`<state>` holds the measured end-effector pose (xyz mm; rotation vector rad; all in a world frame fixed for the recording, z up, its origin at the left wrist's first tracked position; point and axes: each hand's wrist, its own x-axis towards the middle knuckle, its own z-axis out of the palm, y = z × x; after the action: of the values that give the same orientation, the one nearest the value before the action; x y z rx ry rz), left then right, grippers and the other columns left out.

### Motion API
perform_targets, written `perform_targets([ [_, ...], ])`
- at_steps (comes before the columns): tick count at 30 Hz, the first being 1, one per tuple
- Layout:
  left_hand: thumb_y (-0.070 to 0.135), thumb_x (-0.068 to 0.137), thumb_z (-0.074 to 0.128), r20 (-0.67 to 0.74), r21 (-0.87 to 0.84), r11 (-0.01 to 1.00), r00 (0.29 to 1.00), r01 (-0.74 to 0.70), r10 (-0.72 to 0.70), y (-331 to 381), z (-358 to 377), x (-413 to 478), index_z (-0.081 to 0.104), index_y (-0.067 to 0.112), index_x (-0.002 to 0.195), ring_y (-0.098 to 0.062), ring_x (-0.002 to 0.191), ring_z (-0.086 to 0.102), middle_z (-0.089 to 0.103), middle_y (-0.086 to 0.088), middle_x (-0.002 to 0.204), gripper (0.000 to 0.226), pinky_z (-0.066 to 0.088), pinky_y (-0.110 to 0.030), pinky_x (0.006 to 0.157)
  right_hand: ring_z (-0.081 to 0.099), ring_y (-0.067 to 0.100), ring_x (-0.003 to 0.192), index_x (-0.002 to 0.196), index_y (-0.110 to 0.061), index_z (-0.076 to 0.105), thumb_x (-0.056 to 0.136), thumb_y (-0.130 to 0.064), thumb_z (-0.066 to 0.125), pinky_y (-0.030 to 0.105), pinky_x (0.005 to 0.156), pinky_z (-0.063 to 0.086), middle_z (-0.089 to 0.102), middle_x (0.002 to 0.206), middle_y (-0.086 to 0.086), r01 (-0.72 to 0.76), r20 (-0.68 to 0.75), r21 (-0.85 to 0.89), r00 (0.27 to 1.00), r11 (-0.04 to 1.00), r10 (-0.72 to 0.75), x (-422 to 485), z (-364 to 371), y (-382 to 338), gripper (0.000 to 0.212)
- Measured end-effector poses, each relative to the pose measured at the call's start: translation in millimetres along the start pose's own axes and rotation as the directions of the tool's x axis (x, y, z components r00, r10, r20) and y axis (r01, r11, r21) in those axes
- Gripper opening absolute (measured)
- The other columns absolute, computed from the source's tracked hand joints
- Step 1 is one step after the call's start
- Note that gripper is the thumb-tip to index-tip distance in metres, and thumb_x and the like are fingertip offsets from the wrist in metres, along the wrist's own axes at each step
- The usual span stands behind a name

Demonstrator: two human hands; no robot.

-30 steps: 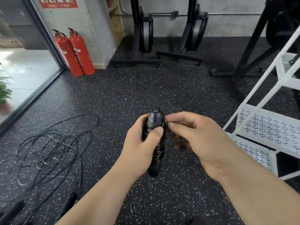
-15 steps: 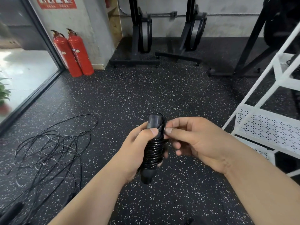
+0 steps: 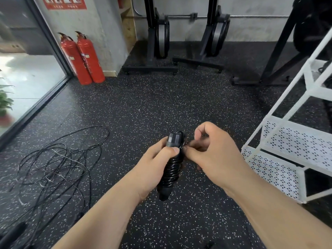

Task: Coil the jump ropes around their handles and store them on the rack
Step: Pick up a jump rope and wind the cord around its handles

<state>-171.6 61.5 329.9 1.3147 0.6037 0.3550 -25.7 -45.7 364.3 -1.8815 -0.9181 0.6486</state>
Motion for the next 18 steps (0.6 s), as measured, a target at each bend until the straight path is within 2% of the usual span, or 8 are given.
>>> perform_targets([
  [4, 0.035, 0.090, 0.054, 0.002, -0.009, 1.000, 1.000, 0.010, -0.010, 1.2, -0.2, 0.0, 0.073, 0.024, 0.110, -0.027, 0.081, 0.067, 0.071, -0.014, 0.094, 0.029, 0.060, -0.040, 0.075, 0.067, 0.010, 0.069, 0.085, -0.030, 0.047, 0.088, -0.017, 0.084, 0.042, 0.069, 0.056, 0.079, 0.087, -0.006, 0.020, 0.002, 0.030, 1.000, 0.999, -0.020, 0.5, -1.1, -0.6, 0.040],
  [8, 0.039, 0.090, 0.055, 0.036, 0.031, 0.999, 0.999, 0.039, -0.040, 1.9, -6.0, 0.9, 0.076, 0.036, 0.109, -0.028, 0.092, 0.069, 0.076, -0.005, 0.101, 0.029, 0.057, -0.052, 0.093, 0.067, 0.008, 0.066, 0.088, -0.022, 0.046, 0.089, -0.014, 0.085, 0.049, 0.077, 0.058, 0.080, 0.086, -0.004, -0.012, 0.036, 0.065, 0.999, 0.998, 0.010, -0.4, -5.9, -3.6, 0.040],
  [10, 0.042, 0.090, 0.058, 0.045, 0.070, 0.996, 0.997, 0.053, -0.056, 0.9, -9.3, 2.4, 0.075, 0.038, 0.115, -0.030, 0.099, 0.071, 0.078, -0.005, 0.106, 0.030, 0.055, -0.059, 0.104, 0.071, 0.010, 0.069, 0.090, -0.021, 0.047, 0.089, -0.014, 0.085, 0.052, 0.080, 0.060, 0.080, 0.086, -0.005, -0.016, 0.037, 0.043, 0.999, 0.999, 0.015, -0.7, -5.2, -2.5, 0.039],
  [12, 0.044, 0.088, 0.062, 0.048, 0.085, 0.995, 0.997, 0.058, -0.062, 0.9, -10.1, 2.7, 0.074, 0.037, 0.117, -0.034, 0.106, 0.071, 0.078, -0.006, 0.110, 0.032, 0.051, -0.064, 0.109, 0.074, 0.010, 0.075, 0.090, -0.024, 0.046, 0.088, -0.016, 0.086, 0.052, 0.083, 0.061, 0.080, 0.086, -0.008, 0.002, 0.018, 0.004, 1.000, 1.000, -0.002, -0.8, -3.2, -1.8, 0.040],
  [14, 0.043, 0.087, 0.062, 0.042, 0.127, 0.991, 0.998, 0.043, -0.049, 1.4, -10.4, 2.4, 0.075, 0.039, 0.116, -0.030, 0.112, 0.070, 0.078, -0.004, 0.113, 0.032, 0.050, -0.058, 0.111, 0.074, 0.009, 0.079, 0.086, -0.029, 0.046, 0.087, -0.018, 0.086, 0.047, 0.082, 0.061, 0.078, 0.086, -0.011, 0.026, -0.013, -0.053, 1.000, 0.998, -0.026, -1.1, -0.1, -1.4, 0.042],
  [16, 0.038, 0.089, 0.058, 0.028, 0.172, 0.985, 0.999, 0.016, -0.021, 2.5, -8.5, 1.8, 0.074, 0.040, 0.114, -0.019, 0.109, 0.069, 0.078, -0.003, 0.115, 0.029, 0.051, -0.045, 0.106, 0.073, 0.008, 0.078, 0.084, -0.032, 0.045, 0.085, -0.021, 0.086, 0.044, 0.079, 0.061, 0.076, 0.086, -0.011, 0.038, -0.035, -0.112, 0.998, 0.993, -0.043, -0.4, 2.6, -1.4, 0.042],
  [18, 0.037, 0.090, 0.055, 0.005, 0.189, 0.982, 1.000, -0.010, 0.009, 1.9, -4.8, 1.6, 0.072, 0.034, 0.113, -0.016, 0.103, 0.067, 0.076, -0.008, 0.116, 0.029, 0.051, -0.047, 0.102, 0.072, 0.009, 0.077, 0.085, -0.031, 0.046, 0.084, -0.023, 0.085, 0.042, 0.076, 0.060, 0.076, 0.086, -0.009, 0.041, -0.031, -0.137, 0.998, 0.990, -0.046, 0.9, 4.1, -2.0, 0.040],
])
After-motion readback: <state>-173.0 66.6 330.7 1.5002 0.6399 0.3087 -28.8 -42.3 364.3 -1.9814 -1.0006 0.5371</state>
